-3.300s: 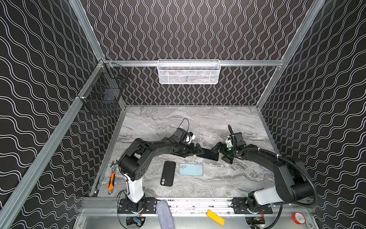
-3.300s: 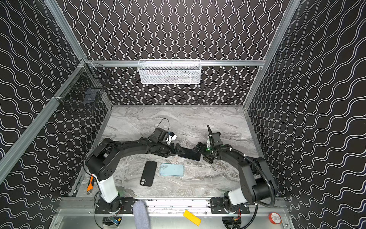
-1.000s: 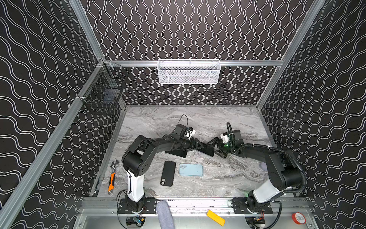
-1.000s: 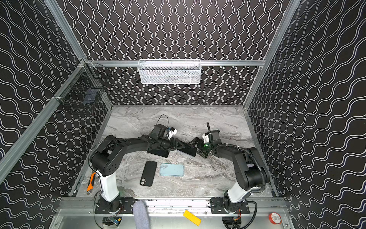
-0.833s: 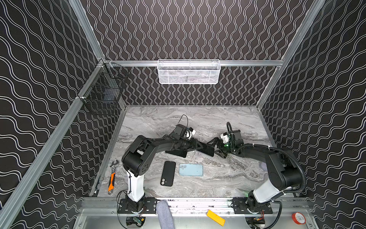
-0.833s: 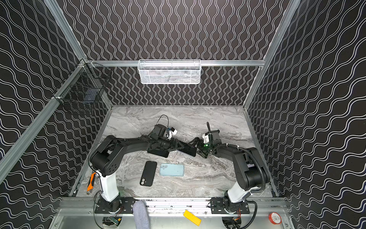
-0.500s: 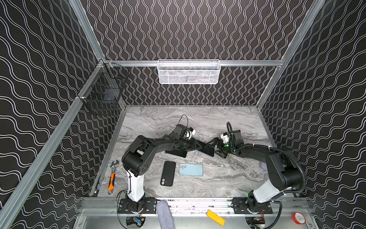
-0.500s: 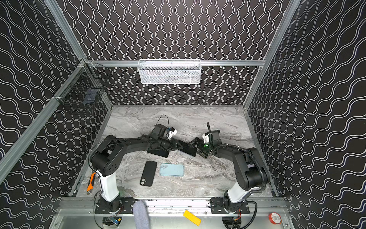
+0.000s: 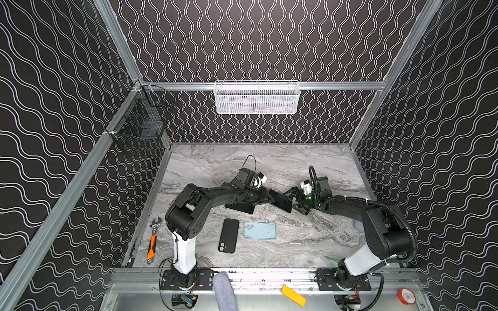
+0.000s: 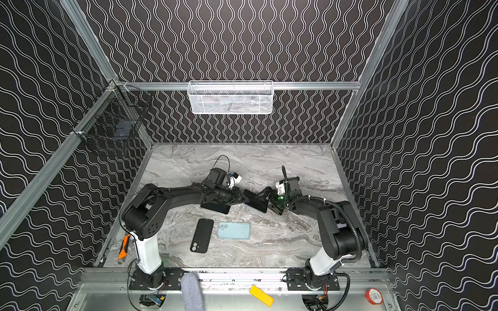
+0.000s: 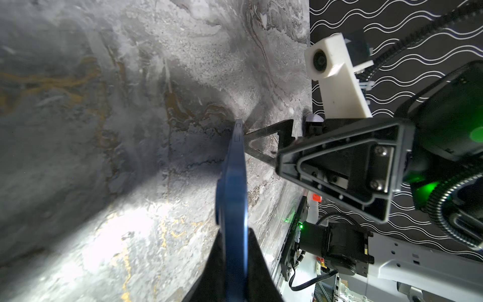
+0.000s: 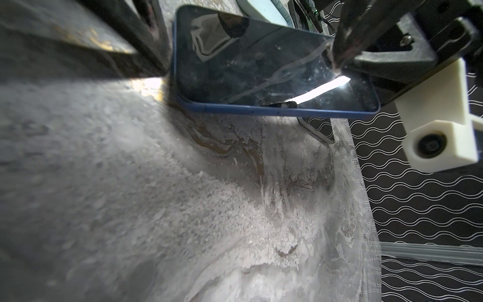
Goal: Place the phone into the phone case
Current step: 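Grasp the phone's edge with the left gripper while the right gripper holds it, then lift the phone upright with the left gripper while the right gripper withdraws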
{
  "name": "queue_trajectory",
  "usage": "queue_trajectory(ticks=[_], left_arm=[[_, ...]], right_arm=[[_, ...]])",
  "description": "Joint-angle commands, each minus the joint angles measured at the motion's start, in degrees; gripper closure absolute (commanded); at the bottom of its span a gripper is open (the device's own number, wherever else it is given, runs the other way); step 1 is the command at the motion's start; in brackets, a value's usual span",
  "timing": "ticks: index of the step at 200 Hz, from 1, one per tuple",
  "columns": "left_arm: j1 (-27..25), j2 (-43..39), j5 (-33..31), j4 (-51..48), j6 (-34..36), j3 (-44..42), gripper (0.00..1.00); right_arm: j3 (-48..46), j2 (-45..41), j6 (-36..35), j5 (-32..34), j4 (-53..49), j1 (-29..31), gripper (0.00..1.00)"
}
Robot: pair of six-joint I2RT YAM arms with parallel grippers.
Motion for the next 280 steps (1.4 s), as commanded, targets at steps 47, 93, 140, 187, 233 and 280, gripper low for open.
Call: queue_trajectory(ticks=[47, 93, 140, 187, 233, 280], left_arm=[[0.2, -4.7, -2.6, -5.0, 4.7, 1.0, 0.96], [0.5, -13.8, -4.6, -14.8, 9.5, 4.7, 0.99], [0.9, -23.5, -7.4, -25.9, 14.4, 9.2, 1.0], [2.4, -31.8, -4.2, -32.3, 16.7, 8.1, 1.0], [6.8, -39.5, 2.8, -32.0, 14.7, 3.0, 1.0], [12.2, -43.2, 10.7, -24.5, 8.5, -1.8, 1.0]], right_arm=[[-2.6, -11.0, -1.5, 12.9, -16.3, -1.5, 0.0], [0.1, -24.0, -6.3, 15.1, -20.5, -1.8, 0.01], [-0.8, -37.7, -8.5, 17.5, -20.1, -1.9, 0.0], [0.3, -42.6, -13.7, 3.6, -20.4, -1.9, 0.0], [-6.8, -48.0, -9.1, -16.3, -8.2, -1.9, 0.0], [-14.1, -52.5, 3.1, -27.1, 10.6, -1.9, 0.01]])
